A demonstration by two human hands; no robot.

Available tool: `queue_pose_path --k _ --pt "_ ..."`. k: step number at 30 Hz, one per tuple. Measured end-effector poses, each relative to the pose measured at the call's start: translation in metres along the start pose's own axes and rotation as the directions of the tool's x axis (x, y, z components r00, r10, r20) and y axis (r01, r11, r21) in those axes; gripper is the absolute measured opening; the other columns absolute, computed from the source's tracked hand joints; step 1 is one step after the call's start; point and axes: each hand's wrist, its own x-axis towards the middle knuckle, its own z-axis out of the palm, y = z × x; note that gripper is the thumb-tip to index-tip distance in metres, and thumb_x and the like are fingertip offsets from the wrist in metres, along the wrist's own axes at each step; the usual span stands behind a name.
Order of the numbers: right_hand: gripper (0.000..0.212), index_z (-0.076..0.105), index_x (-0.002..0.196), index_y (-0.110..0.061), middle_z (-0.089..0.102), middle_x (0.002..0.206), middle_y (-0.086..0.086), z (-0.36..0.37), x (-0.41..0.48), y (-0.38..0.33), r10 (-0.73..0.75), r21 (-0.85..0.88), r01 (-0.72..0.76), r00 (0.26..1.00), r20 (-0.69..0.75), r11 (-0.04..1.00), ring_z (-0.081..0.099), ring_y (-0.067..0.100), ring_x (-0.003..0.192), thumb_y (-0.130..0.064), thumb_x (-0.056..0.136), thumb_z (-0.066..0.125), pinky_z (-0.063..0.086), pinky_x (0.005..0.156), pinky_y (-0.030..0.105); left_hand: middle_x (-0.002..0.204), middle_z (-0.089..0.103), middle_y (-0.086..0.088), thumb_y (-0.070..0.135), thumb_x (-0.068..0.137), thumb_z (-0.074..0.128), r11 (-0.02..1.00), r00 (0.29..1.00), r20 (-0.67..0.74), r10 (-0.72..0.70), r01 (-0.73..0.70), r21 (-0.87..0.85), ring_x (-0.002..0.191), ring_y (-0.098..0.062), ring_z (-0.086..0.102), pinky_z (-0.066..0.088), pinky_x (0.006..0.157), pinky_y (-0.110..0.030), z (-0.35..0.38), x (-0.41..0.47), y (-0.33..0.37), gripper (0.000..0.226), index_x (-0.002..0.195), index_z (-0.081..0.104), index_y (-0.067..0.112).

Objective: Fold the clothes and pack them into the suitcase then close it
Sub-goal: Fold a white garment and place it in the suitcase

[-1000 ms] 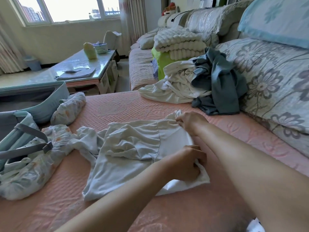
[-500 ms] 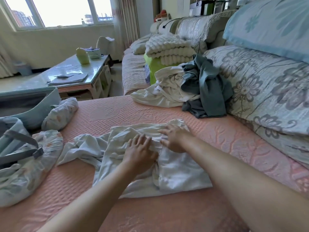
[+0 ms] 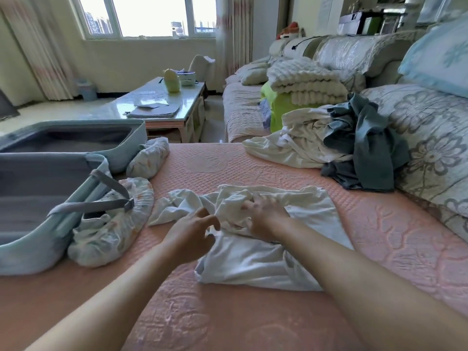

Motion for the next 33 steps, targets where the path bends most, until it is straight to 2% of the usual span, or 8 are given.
queue_pose_path --k 5,9,12,17,21,25,30,33 --pt "0.055 0.036 0.151 -0.024 0.019 0.163 0.008 0.015 0.002 -0.042 -0.036 0.001 0.036 0.994 0.103 0.999 0.020 0.030 0.148 -0.044 0.100 0.042 0.020 0.120 0.048 0.094 0.066 0.009 0.064 0.086 0.052 0.950 0.941 0.139 -0.308 0.297 0.091 0.086 -0.015 0.059 0.043 0.068 -0.030 0.001 -0.022 0.001 0.038 0.086 0.058 0.027" --pt "0.067 0.010 0.160 -0.020 0.003 0.168 0.009 0.033 -0.013 -0.054 -0.023 0.075 0.008 0.978 0.209 0.997 0.005 0.026 0.154 -0.030 0.101 0.041 0.007 0.125 0.044 0.108 0.069 0.002 0.074 0.085 0.043 0.930 0.917 0.171 -0.360 0.338 0.142 0.108 -0.021 0.062 0.045 0.079 -0.032 0.011 -0.027 0.019 0.051 0.093 0.058 0.026" --pt "0.072 0.004 0.161 -0.017 0.002 0.168 0.006 0.033 -0.024 -0.053 -0.034 0.121 0.013 0.984 0.177 0.993 0.002 0.022 0.155 -0.015 0.098 0.039 0.006 0.125 0.042 0.120 0.066 0.001 0.062 0.087 0.047 0.911 0.895 0.182 -0.407 0.384 0.150 0.114 -0.023 0.061 0.047 0.085 -0.033 0.020 -0.024 0.026 0.051 0.118 0.062 0.024" --pt "0.066 0.014 0.159 -0.017 0.002 0.167 0.014 0.043 -0.046 -0.056 0.065 0.019 -0.069 0.982 0.176 0.997 0.000 0.032 0.154 -0.037 0.101 0.038 0.002 0.124 0.049 0.114 0.068 -0.009 0.027 0.087 0.054 0.852 0.870 0.060 -0.489 0.491 -0.182 0.107 -0.030 0.062 0.044 0.079 -0.031 0.026 -0.021 0.036 0.026 0.107 0.066 0.014" --pt "0.061 0.030 0.156 -0.021 0.021 0.165 0.006 0.027 -0.061 -0.045 -0.024 0.251 -0.019 0.985 0.168 0.968 0.021 0.025 0.151 -0.037 0.100 0.047 0.019 0.122 0.035 0.101 0.066 -0.011 0.024 0.088 0.061 0.750 0.853 -0.003 -0.522 0.458 -0.478 0.099 -0.030 0.061 0.039 0.071 -0.030 0.017 -0.016 0.050 0.015 0.093 0.057 0.010" --pt "0.048 0.049 0.146 -0.027 0.062 0.132 0.003 -0.004 -0.075 -0.010 0.070 0.503 -0.064 0.998 0.007 0.862 0.060 0.019 0.116 -0.027 0.098 0.052 0.042 0.089 0.024 0.093 0.065 -0.001 0.016 0.085 0.064 0.687 0.876 -0.038 -0.480 0.349 -0.638 0.089 -0.018 0.060 0.043 0.072 -0.026 0.008 -0.003 0.061 0.010 0.094 0.061 0.013" --pt "0.049 0.049 0.146 -0.026 0.054 0.146 -0.004 -0.019 -0.083 0.056 0.236 0.710 -0.091 0.966 -0.108 0.698 0.054 0.016 0.128 -0.021 0.098 0.054 0.043 0.099 0.025 0.078 0.062 0.011 0.014 0.085 0.065 0.665 0.913 -0.099 -0.395 0.210 -0.716 0.076 -0.011 0.060 0.045 0.066 -0.019 0.001 0.036 0.108 0.012 0.082 0.062 0.025" --pt "0.045 0.050 0.145 -0.022 0.053 0.146 -0.001 -0.020 -0.090 0.096 0.319 0.769 -0.095 0.937 -0.145 0.632 0.052 0.014 0.130 -0.016 0.100 0.050 0.040 0.108 0.028 0.077 0.061 0.011 0.015 0.084 0.070 0.672 0.959 -0.057 -0.276 0.150 -0.725 0.075 -0.014 0.059 0.049 0.070 -0.027 0.010 0.067 0.153 0.019 0.075 0.059 0.028"
